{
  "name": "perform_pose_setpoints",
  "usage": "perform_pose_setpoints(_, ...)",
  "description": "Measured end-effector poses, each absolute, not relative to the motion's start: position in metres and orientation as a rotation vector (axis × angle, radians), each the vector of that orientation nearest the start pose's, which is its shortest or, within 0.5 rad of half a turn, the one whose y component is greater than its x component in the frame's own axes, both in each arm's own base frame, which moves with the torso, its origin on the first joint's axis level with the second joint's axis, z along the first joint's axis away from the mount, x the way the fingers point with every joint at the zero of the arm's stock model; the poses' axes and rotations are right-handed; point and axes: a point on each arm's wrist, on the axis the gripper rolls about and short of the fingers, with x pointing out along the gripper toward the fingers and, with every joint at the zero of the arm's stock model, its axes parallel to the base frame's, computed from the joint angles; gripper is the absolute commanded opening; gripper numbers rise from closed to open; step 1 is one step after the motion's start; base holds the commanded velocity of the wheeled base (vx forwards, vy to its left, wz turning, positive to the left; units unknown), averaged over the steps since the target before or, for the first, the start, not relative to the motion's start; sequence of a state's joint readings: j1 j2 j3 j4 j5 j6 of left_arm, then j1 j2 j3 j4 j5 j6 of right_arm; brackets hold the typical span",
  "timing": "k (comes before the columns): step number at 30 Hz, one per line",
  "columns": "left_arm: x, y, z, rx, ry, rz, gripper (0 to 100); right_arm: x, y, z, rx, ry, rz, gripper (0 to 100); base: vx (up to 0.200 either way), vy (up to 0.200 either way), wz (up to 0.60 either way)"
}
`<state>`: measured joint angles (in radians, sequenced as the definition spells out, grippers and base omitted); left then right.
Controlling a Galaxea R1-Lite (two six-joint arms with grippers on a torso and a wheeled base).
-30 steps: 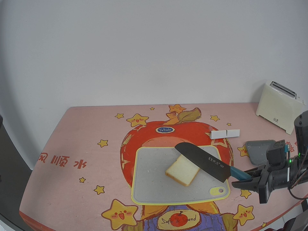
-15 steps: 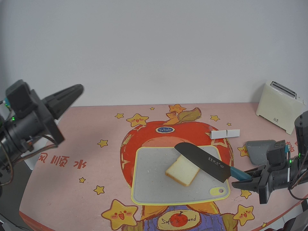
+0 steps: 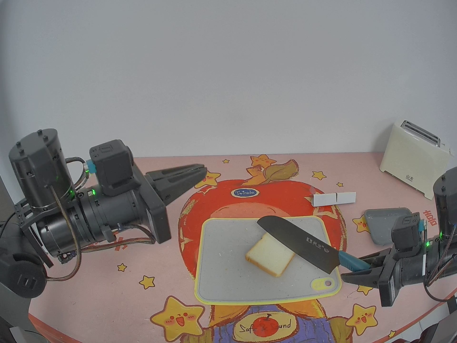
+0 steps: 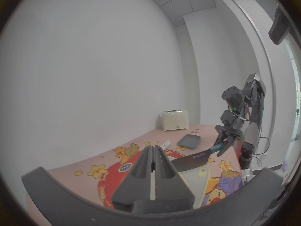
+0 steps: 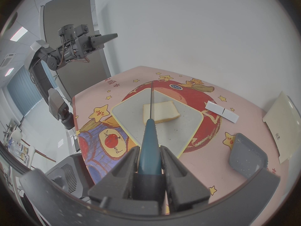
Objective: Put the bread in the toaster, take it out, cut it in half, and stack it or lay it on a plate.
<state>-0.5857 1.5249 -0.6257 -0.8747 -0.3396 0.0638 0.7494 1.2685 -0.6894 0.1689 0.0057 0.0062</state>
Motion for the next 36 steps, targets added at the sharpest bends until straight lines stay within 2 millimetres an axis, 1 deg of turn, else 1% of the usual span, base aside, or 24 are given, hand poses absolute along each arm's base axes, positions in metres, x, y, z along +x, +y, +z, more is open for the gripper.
perform_pose_setpoints(5, 0.218, -0.155, 0.204, -0.052, 0.058, -0.946, 0, 0.127, 0.12, 0.183, -0.28, 0.719, 0.711, 0, 0.0, 0.0, 0.0)
perform_pose_setpoints(9, 0.223, -0.166, 0.213, -0.187, 0.092, -0.97, 0, 0.127, 0.121, 0.183, -0.282, 0.717, 0.711, 0, 0.0, 0.0, 0.0)
perform_pose_setpoints(12, 0.224, -0.174, 0.221, -0.233, 0.084, -0.993, 0, 0.128, 0.121, 0.185, -0.283, 0.709, 0.712, 0, 0.0, 0.0, 0.0)
perform_pose_setpoints(15, 0.225, -0.179, 0.22, -0.233, 0.085, -1.001, 0, 0.129, 0.123, 0.189, -0.281, 0.696, 0.719, 0, 0.0, 0.0, 0.0)
perform_pose_setpoints(20, 0.23, -0.184, 0.21, -0.222, 0.116, -0.97, 0, 0.133, 0.125, 0.19, -0.27, 0.686, 0.719, 0, 0.0, 0.0, 0.0)
perform_pose_setpoints(24, 0.233, -0.186, 0.207, -0.219, 0.125, -0.961, 0, 0.139, 0.128, 0.194, -0.24, 0.621, 0.719, 0, 0.0, 0.0, 0.0)
perform_pose_setpoints(31, 0.235, -0.192, 0.2, -0.203, 0.14, -0.951, 0, 0.142, 0.124, 0.187, -0.248, 0.633, 0.697, 0, 0.0, 0.0, 0.0)
perform_pose_setpoints(36, 0.239, -0.198, 0.188, -0.177, 0.173, -0.952, 0, 0.145, 0.127, 0.183, -0.258, 0.652, 0.695, 0, 0.0, 0.0, 0.0)
